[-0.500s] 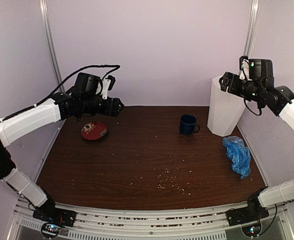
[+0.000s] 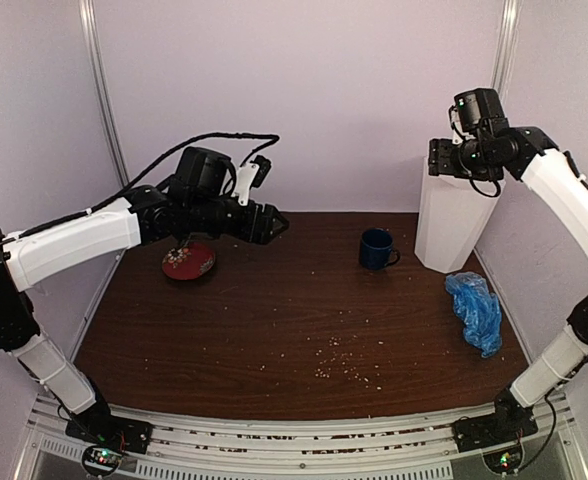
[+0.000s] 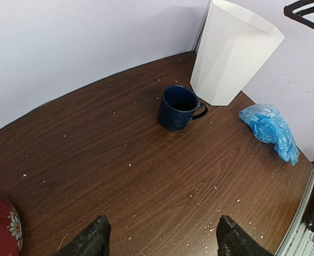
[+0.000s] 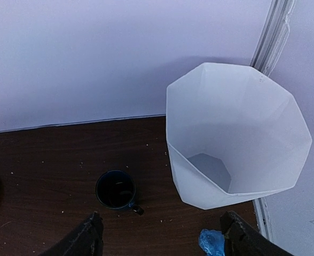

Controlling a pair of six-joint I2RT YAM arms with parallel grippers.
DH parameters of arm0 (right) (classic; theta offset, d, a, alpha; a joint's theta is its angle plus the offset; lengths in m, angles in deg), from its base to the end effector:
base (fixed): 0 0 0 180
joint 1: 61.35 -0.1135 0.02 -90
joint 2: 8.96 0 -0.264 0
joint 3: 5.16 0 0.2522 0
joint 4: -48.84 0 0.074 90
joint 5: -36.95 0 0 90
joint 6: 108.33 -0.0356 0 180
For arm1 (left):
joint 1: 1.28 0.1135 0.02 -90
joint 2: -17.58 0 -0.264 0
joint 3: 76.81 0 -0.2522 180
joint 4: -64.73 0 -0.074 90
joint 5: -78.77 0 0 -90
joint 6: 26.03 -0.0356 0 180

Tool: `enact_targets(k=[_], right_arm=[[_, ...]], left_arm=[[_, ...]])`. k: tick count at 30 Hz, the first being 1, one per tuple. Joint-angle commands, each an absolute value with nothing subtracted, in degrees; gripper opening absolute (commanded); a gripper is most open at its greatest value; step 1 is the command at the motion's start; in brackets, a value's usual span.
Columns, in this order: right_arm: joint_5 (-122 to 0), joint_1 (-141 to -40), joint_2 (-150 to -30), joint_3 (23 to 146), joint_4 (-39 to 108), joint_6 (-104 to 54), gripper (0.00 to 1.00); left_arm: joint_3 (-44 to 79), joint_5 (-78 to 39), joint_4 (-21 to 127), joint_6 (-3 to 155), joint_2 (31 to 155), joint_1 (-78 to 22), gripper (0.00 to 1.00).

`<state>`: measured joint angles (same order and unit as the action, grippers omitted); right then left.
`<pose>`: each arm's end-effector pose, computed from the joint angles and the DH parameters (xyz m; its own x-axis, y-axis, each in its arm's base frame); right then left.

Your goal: Put the trash bags into the trash bin

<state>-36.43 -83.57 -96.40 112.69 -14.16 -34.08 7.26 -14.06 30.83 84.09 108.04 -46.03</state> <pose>0.2971 0.1104 0.4467 -0.5177 0.0695 -0.8527 0.0013 0.9968 0.0804 0.2612 -0.2614 0.3494 -0.5700 0.0812 -0.8176 0.5729 0.7526 -0.3246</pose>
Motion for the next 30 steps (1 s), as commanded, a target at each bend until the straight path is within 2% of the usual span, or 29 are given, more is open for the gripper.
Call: enact_targets(k=[1, 8, 16, 27, 30], right_arm=[[-33.0, -83.6, -101.2, 118.3, -19.7, -33.2, 0.77], [-33.3, -81.1, -108.1, 124.7, -19.8, -33.3, 0.75], [-36.5, -78.0, -112.8, 127.6, -19.2, -33.0, 0.66], [-40.8, -75.9, -115.0, 127.3, -19.2, -32.4, 0.41], [-41.7, -75.7, -115.3, 127.3, -19.4, -32.4, 0.37]], left_arm=[[8.1, -15.4, 34.1, 85.2, 107.2, -46.2, 0.70], [11.0, -15.7, 34.4, 86.8, 105.3, -46.6, 0.71], [14.9, -15.2, 34.4, 87.1, 102.1, -46.8, 0.71], [17.1, -15.3, 34.4, 87.8, 100.8, -46.8, 0.72], [17.5, -15.4, 34.4, 88.2, 100.7, -46.8, 0.72]])
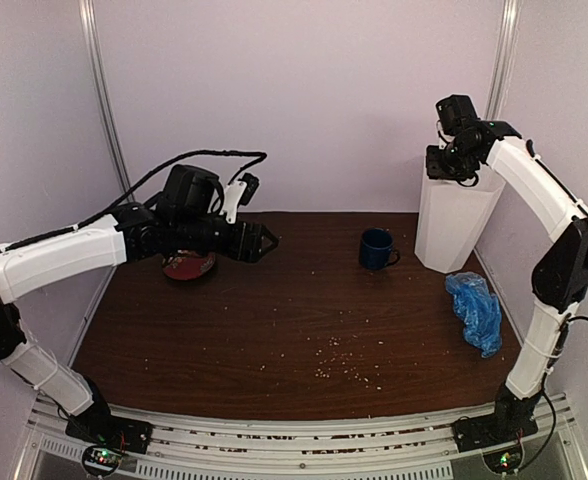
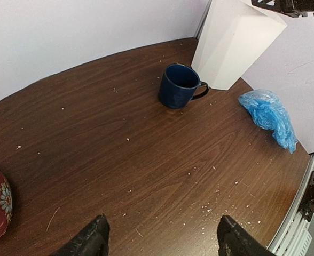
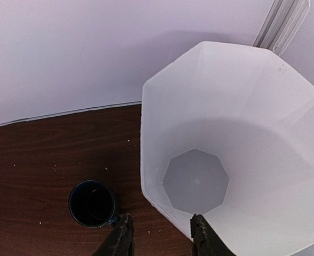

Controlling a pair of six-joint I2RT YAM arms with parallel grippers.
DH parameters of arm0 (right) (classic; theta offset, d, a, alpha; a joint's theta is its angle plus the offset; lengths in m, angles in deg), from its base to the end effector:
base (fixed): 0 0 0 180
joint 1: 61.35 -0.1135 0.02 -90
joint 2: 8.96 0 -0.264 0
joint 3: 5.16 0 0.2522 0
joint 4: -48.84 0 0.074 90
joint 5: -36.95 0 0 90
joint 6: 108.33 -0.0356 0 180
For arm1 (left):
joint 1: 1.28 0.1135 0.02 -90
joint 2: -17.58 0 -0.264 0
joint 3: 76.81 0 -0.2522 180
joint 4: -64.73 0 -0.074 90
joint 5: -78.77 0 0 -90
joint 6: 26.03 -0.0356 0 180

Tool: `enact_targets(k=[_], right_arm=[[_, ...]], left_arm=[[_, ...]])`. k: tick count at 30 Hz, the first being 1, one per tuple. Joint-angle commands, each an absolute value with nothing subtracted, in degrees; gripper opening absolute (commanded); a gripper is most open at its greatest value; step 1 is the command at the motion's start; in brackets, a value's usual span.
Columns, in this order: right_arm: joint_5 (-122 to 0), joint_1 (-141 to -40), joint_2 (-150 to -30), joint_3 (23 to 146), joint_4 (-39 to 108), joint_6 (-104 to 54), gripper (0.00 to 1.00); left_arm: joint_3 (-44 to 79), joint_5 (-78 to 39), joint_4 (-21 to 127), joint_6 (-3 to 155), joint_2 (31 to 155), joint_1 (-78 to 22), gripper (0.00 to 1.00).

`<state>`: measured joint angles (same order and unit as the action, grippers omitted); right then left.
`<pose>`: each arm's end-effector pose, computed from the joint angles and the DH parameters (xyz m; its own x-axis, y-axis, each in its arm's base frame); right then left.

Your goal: Put the trash bags into the trash bin

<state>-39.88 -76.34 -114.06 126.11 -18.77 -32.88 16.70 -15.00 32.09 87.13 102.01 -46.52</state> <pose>0.3852 0.0947 0.4077 -0.6406 0.0817 -0.7635 0.0765 0.9962 0.0424 0.2382 -0.2436 0.3296 -0.6237 0.0716 -0.7784 0.5472 0.7511 -0.3694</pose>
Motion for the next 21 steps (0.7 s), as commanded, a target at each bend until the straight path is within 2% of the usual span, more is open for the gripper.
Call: enact_targets(k=[1, 11, 21], right_arm=[[-41.7, -75.7, -115.3, 127.2, -19.4, -32.4, 0.37], [-42.7, -74.9, -116.4, 126.5, -19.2, -32.2, 0.42], [-46.6, -75.0, -113.5, 123.0, -21.1, -32.4, 0.18]], left_arm=[[17.7, -15.5, 34.4, 88.3, 100.6, -46.9, 0.72], [19.0, -16.0, 34.8, 88.6, 100.6, -46.8, 0.72], [19.3, -16.1, 35.1, 88.6, 101.1, -46.8, 0.73]])
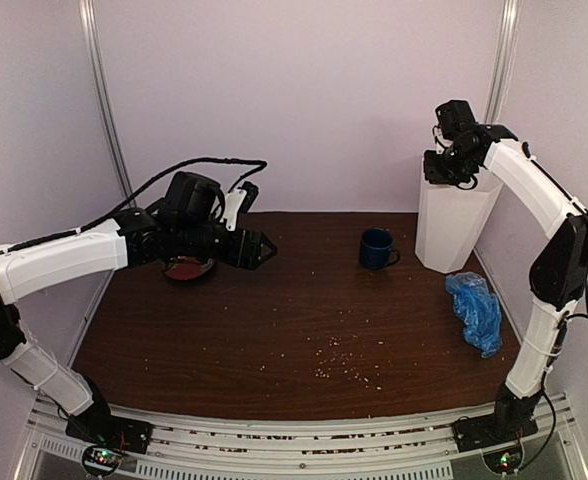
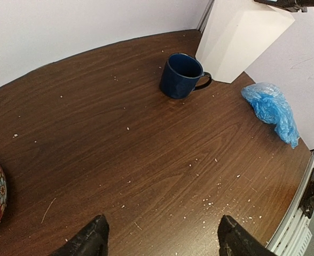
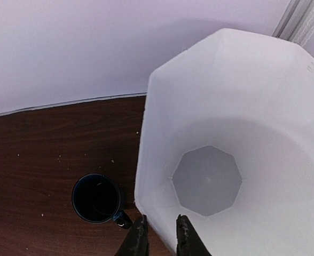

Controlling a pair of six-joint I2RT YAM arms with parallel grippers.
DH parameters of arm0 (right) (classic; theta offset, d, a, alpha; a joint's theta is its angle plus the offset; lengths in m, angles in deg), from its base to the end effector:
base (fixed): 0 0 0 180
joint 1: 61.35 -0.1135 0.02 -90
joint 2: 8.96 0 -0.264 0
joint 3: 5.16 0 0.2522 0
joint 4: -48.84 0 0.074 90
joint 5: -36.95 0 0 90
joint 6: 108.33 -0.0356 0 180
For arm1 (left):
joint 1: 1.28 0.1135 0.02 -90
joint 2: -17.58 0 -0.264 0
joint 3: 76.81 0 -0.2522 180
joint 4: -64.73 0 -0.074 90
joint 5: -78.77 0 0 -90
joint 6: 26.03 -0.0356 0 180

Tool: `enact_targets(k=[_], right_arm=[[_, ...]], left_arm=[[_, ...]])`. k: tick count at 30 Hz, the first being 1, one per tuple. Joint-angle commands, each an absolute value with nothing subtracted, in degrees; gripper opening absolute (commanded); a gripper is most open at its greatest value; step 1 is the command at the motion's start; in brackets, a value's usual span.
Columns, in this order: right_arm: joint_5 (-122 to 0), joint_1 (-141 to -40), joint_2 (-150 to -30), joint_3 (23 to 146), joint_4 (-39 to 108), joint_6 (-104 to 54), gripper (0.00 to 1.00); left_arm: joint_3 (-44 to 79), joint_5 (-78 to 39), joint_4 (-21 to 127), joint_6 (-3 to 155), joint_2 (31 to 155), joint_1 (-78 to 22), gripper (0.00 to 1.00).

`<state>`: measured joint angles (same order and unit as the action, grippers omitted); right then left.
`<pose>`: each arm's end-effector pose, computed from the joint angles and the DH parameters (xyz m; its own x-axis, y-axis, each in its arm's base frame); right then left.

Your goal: Put the trash bags into the trash bin

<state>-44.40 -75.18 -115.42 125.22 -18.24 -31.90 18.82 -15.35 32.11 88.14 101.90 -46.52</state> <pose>0.3945 0.0916 0.3942 -0.6761 0.0724 -0.7332 0.0297 0.9970 0.0711 0.2364 -0.2421 0.3175 -0.6533 0.0788 -0.7530 0.5298 0.7580 -0.3803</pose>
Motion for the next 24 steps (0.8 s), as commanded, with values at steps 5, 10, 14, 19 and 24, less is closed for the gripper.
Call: enact_targets(k=[5, 10, 14, 19, 24], right_arm=[[-47.0, -75.0, -111.3, 122.9, -23.6, -32.7, 0.19], [-46.5, -74.9, -109.6, 120.2, -24.8, -32.6, 0.26], [-45.6, -74.9, -109.5, 119.1, -24.5, -32.3, 0.18], [-42.3, -75.0, -108.9, 122.9, -25.0, -31.8, 0.04], [-37.1, -75.1, -105.7, 128.8, -24.7, -31.6, 0.00]], left_arm=[[19.0, -16.6, 35.2, 88.6, 101.7, -46.9, 0.73], [18.5, -17.0, 35.2, 88.6, 102.2, -46.9, 0.72], [18.2, -17.6, 35.1, 88.6, 102.8, -46.8, 0.73], [17.8, -18.3, 35.2, 88.7, 103.1, -46.9, 0.73], [17.7, -18.5, 35.1, 88.6, 103.0, -46.8, 0.73]])
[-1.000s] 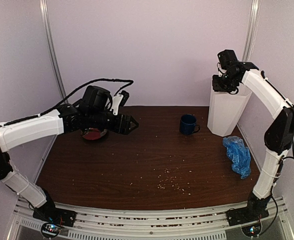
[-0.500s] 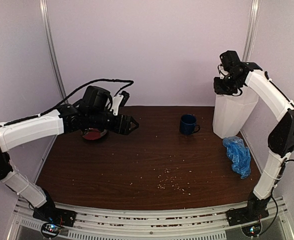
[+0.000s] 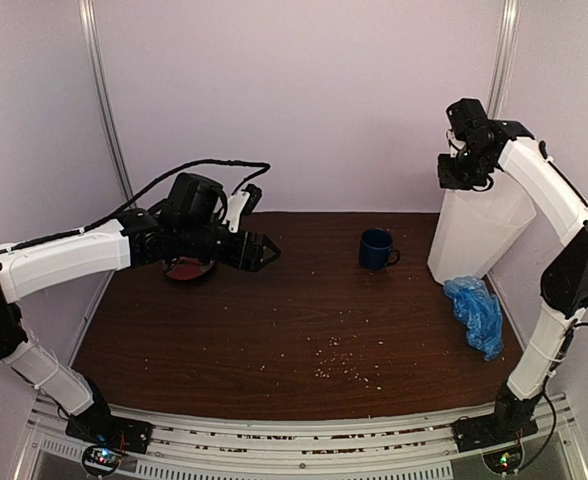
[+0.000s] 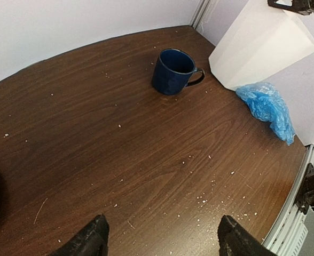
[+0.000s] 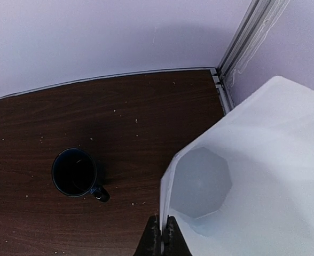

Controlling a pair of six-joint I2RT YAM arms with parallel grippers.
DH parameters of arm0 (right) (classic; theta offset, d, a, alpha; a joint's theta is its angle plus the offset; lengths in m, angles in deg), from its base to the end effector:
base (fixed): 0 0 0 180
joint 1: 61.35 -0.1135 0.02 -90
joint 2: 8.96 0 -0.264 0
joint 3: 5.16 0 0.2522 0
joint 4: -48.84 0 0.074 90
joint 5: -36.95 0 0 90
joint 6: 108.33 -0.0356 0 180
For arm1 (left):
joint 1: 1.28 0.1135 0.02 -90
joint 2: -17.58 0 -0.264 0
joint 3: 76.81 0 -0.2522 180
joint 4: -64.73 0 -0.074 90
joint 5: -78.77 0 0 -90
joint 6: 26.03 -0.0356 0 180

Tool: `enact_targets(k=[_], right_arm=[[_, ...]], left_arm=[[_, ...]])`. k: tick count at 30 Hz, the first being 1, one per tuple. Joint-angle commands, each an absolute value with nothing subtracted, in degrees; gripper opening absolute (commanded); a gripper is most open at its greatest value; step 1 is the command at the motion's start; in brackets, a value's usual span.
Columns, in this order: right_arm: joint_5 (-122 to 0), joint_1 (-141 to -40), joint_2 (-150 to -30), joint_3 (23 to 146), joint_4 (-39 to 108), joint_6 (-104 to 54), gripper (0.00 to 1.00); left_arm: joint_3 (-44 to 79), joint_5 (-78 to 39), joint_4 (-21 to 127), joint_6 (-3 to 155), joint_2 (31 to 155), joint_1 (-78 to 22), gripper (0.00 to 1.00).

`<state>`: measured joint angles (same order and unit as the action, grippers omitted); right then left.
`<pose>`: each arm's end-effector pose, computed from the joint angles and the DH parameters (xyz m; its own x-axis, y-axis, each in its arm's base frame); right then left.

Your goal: Put the trash bags into the trash bin

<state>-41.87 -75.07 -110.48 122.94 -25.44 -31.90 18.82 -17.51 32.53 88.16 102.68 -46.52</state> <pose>0.3626 0.0814 0.4045 -0.7233 0.0603 -0.6879 0.0656 0.9977 0.0185 0.2377 -0.2452 0.3139 -0.6649 0.0920 -0.7413 0.5459 0.7372 -0.3982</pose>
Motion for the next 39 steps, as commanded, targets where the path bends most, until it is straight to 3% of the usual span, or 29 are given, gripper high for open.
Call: enact_targets(k=[1, 12, 26, 39], right_arm=[[-36.9, -75.1, -105.1, 129.8, -24.5, -31.6, 0.00], [-33.9, -81.1, -104.8, 142.2, -21.9, -29.1, 0.00], [-42.8, -102.6, -112.4, 149.1, -13.2, -22.9, 0.00], [-44.8, -112.0, -119.8, 146.1, -12.2, -20.1, 0.00]], left_arm=[[17.6, -18.6, 35.1, 88.6, 103.0, -46.8, 0.73], [17.2, -17.2, 34.9, 90.2, 102.9, -46.8, 0.73], [25.1, -5.1, 31.0, 98.4, 92.2, -46.8, 0.73], [35.5, 2.3, 27.0, 105.4, 83.0, -46.8, 0.73]])
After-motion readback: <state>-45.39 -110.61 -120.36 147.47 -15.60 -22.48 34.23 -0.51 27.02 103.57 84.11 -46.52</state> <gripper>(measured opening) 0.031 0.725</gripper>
